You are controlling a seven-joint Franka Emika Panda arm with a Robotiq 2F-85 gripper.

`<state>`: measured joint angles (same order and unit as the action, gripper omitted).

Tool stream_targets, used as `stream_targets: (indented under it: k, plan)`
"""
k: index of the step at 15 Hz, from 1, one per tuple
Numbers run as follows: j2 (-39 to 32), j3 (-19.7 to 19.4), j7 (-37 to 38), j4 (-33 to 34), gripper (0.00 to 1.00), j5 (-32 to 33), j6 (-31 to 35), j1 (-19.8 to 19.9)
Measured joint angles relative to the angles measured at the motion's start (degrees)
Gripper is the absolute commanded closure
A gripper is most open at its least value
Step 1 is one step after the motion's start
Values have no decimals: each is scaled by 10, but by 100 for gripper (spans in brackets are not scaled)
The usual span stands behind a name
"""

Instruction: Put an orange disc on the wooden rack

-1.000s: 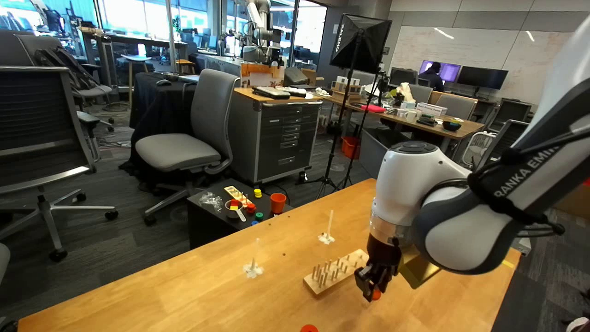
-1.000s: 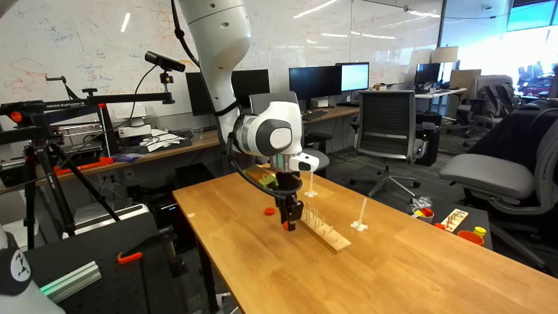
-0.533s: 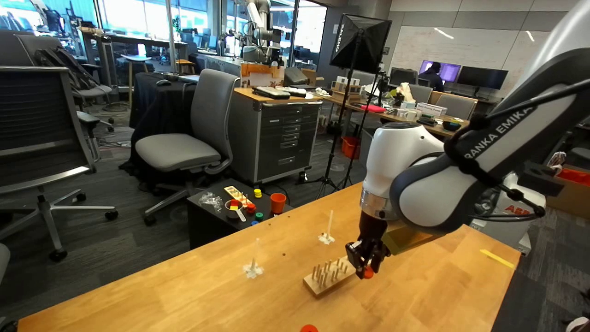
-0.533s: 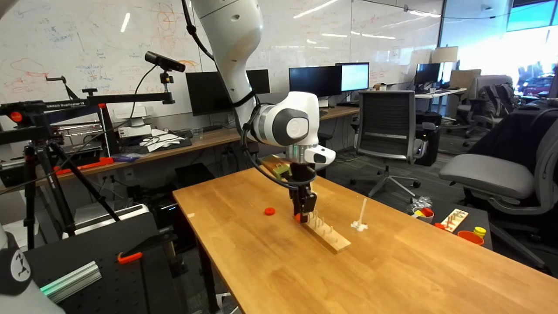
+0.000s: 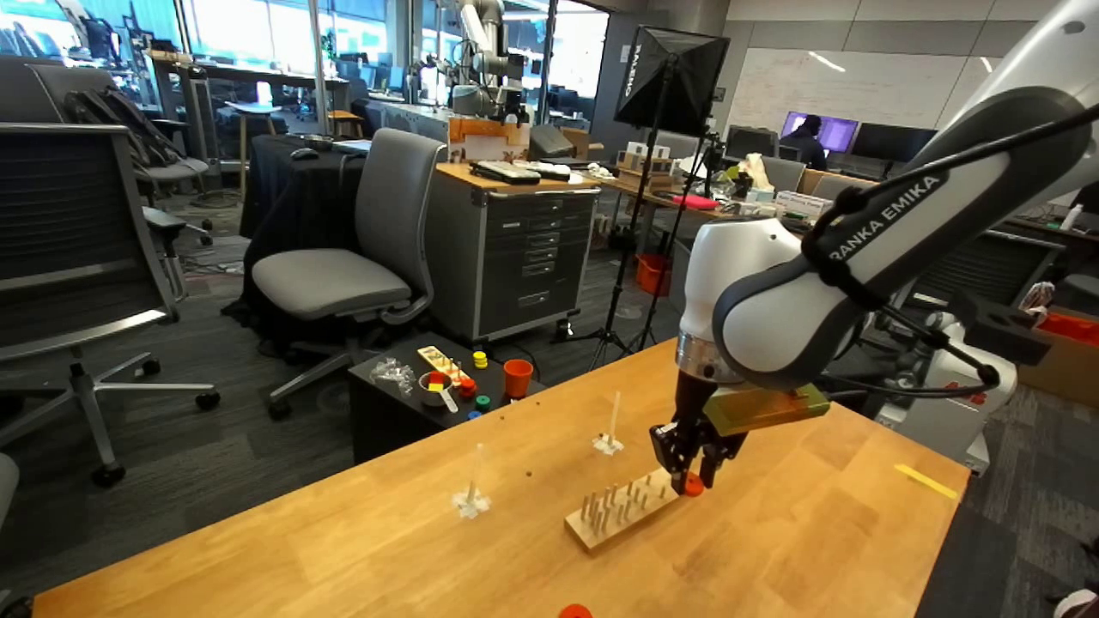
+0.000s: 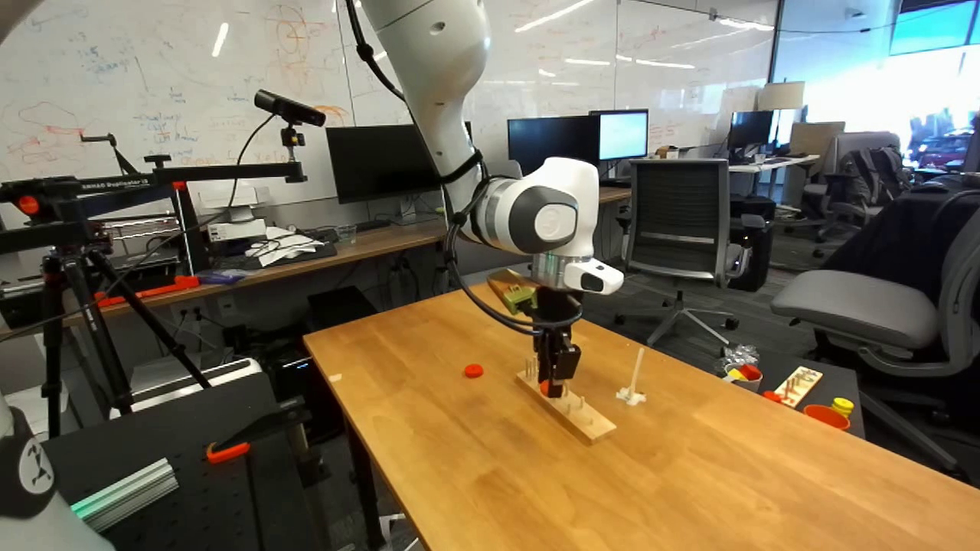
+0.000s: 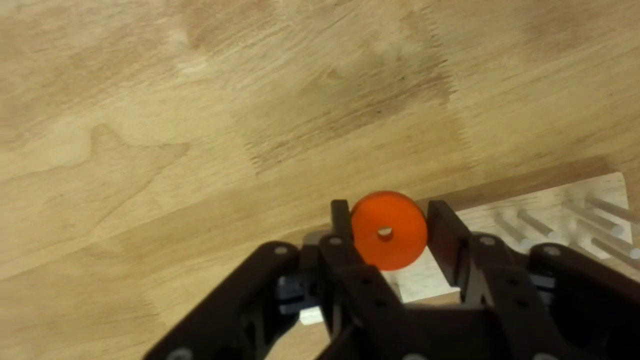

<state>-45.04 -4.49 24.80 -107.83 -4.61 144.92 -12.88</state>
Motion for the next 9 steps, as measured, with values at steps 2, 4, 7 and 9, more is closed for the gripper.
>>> stream_targets:
  k: [2, 4, 7, 9]
  plan:
    - [-8, 0, 3, 14, 83, -4, -12, 10]
    - [-17, 1, 6, 30, 83, -7, -25, 16]
    - [-34, 3, 10, 57, 83, -12, -43, 20]
    - [-46, 4, 14, 76, 83, -14, -54, 21]
